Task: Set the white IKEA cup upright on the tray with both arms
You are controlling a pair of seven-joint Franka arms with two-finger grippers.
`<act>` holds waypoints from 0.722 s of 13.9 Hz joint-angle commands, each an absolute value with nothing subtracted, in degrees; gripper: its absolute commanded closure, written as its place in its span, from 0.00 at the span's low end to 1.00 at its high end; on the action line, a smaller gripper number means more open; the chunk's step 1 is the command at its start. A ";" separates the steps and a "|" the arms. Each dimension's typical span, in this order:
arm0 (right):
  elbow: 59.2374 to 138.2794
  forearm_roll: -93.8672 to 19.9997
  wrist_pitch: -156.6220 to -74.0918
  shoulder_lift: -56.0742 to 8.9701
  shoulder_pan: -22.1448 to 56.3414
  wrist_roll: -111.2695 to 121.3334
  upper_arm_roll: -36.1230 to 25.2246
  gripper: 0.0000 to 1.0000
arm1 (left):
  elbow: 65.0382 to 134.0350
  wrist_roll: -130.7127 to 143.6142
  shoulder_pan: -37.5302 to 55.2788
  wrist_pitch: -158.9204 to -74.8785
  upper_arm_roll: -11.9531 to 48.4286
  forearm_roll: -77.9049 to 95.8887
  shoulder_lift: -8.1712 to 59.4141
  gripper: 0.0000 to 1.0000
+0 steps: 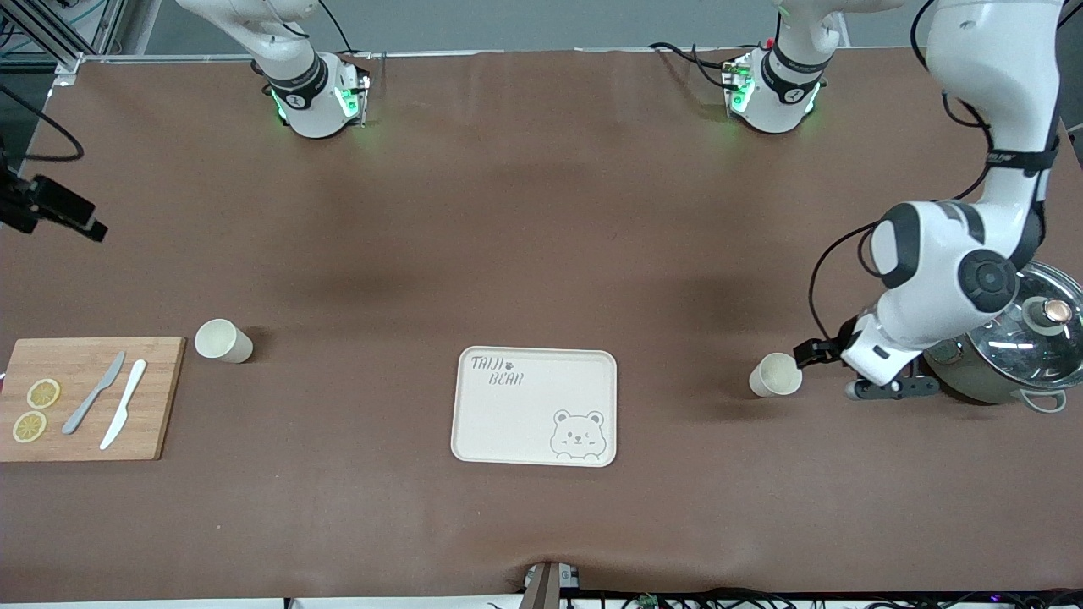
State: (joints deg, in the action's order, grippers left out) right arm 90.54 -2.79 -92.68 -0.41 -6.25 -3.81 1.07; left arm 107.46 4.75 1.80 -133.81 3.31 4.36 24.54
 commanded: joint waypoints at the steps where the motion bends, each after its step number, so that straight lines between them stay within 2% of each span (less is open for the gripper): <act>1: 89.56 -2.81 -94.30 -3.60 -5.80 -3.52 1.05 0.00 | 107.14 5.10 2.02 -136.57 3.60 5.71 27.24 0.22; 4: 89.56 -3.16 -95.27 -6.67 -6.68 -3.69 0.97 0.00 | 107.05 5.10 2.02 -138.16 3.60 5.71 29.17 0.32; 5: 89.65 -3.08 -94.66 -7.55 -7.11 -3.17 0.88 0.00 | 106.96 5.10 2.02 -138.69 3.60 5.71 29.61 0.43; 7: 89.56 -2.11 -89.25 -6.95 -6.94 -3.95 0.79 0.00 | 107.14 5.10 2.11 -140.53 3.60 5.71 30.67 0.83; 8: 88.69 -2.02 -86.34 -6.94 -7.20 -3.78 0.79 0.00 | 106.96 5.10 2.20 -140.62 3.60 5.71 31.11 1.00; 10: 88.42 -4.90 -88.22 -7.64 -9.56 -2.12 0.62 0.00 | 106.96 4.92 2.20 -140.54 3.69 5.71 30.94 1.00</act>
